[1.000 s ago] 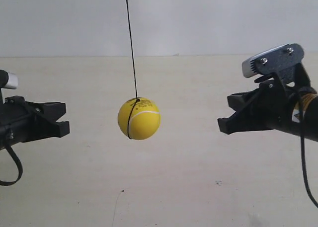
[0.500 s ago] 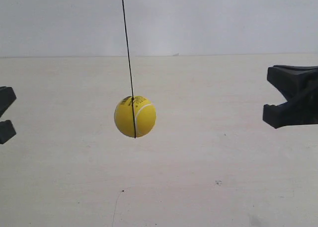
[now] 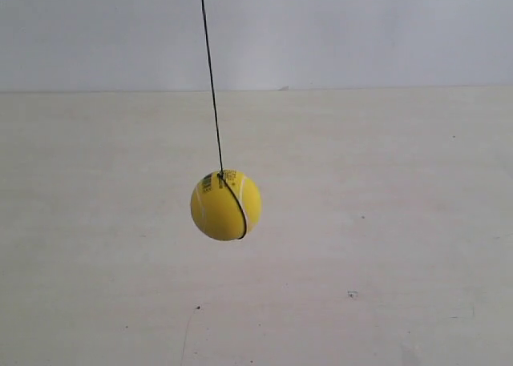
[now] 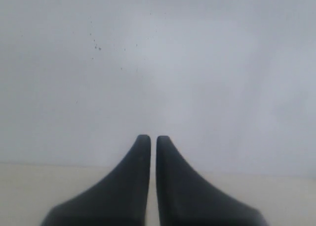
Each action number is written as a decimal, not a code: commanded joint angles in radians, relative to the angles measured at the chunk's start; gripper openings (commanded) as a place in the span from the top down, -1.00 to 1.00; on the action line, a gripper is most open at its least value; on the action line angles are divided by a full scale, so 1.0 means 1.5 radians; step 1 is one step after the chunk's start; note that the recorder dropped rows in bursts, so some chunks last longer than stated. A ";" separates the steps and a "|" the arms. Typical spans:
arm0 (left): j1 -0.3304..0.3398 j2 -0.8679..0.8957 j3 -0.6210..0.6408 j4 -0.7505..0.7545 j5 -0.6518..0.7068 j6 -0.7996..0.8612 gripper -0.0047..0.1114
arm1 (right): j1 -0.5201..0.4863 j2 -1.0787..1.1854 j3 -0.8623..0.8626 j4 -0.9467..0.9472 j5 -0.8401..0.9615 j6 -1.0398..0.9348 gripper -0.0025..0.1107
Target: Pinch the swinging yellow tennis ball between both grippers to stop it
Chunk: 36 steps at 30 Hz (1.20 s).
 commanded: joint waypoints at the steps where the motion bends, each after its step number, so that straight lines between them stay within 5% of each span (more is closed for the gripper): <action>1: -0.002 -0.085 0.004 -0.006 0.059 -0.017 0.84 | 0.000 -0.083 0.001 0.002 0.036 0.022 0.96; 13: -0.002 -0.240 0.004 -0.006 0.139 -0.017 0.84 | 0.000 -0.256 0.001 0.002 0.128 0.022 0.96; 36: -0.002 -0.240 0.004 -0.004 0.136 -0.014 0.84 | 0.000 -0.279 0.001 0.002 0.154 0.022 0.96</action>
